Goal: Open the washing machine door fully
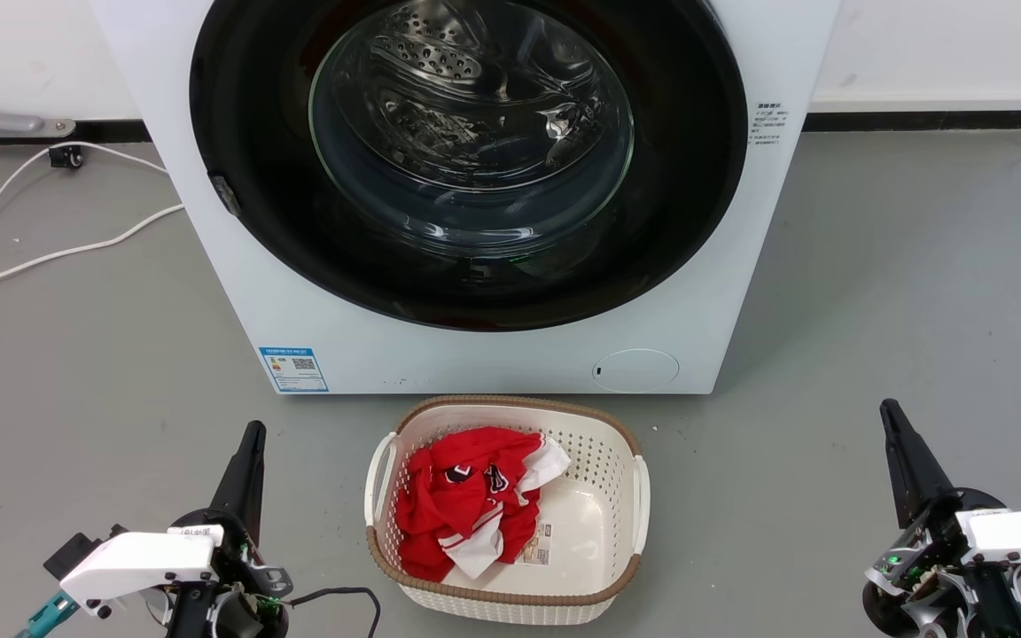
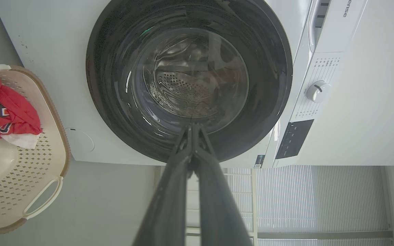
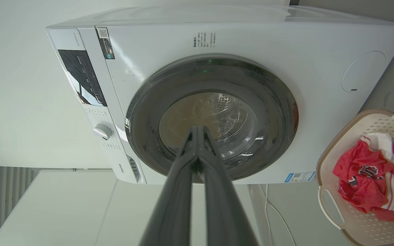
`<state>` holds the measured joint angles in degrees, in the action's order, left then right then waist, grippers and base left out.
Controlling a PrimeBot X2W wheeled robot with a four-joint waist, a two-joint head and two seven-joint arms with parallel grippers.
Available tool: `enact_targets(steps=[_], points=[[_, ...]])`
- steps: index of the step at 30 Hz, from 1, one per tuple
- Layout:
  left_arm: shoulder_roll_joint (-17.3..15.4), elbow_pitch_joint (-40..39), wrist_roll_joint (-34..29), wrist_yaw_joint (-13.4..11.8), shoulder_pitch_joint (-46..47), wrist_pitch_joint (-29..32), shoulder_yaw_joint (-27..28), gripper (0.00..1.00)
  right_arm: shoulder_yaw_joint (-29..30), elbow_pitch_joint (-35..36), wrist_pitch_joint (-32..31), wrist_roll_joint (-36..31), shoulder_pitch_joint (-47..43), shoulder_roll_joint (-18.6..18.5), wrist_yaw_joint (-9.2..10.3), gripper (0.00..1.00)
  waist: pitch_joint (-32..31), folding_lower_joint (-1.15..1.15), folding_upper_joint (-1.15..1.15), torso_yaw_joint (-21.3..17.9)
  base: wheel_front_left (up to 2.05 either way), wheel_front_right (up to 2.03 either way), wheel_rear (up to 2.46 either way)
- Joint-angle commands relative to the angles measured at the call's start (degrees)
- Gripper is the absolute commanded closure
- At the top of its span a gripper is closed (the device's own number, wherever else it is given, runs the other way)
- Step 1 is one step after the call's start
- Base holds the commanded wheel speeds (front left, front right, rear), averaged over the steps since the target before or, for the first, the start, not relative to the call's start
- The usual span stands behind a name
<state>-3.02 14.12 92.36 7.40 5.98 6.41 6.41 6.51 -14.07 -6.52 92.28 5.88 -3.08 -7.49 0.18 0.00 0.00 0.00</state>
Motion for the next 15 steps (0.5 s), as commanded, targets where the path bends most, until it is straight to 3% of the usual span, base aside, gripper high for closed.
enact_targets(steps=[1,12,13,15], points=[[0.1,0.0,-0.2,0.2,0.4,0.2,0.2,1.00,0.1,-0.1,-0.1,-0.1,0.7,0.2,0.00,1.00,0.0,0.00,0.00,0.0,0.00,0.00,0.00],[0.1,0.0,-0.3,0.2,0.4,0.2,0.2,1.00,0.1,-0.1,-0.1,-0.1,0.7,0.2,0.00,1.00,0.0,0.00,0.00,0.0,0.00,0.00,0.00],[0.0,0.2,0.0,0.0,-0.1,0.0,-0.1,0.00,0.0,-0.1,0.0,0.0,-0.1,0.0,-0.01,0.00,0.0,0.00,0.00,0.0,0.00,0.00,0.00],[0.1,0.3,-0.1,0.0,0.0,-0.4,-0.5,0.00,-0.1,-0.1,0.3,-0.1,-0.3,0.0,0.00,0.00,0.0,0.00,0.00,0.0,0.00,0.00,0.00]])
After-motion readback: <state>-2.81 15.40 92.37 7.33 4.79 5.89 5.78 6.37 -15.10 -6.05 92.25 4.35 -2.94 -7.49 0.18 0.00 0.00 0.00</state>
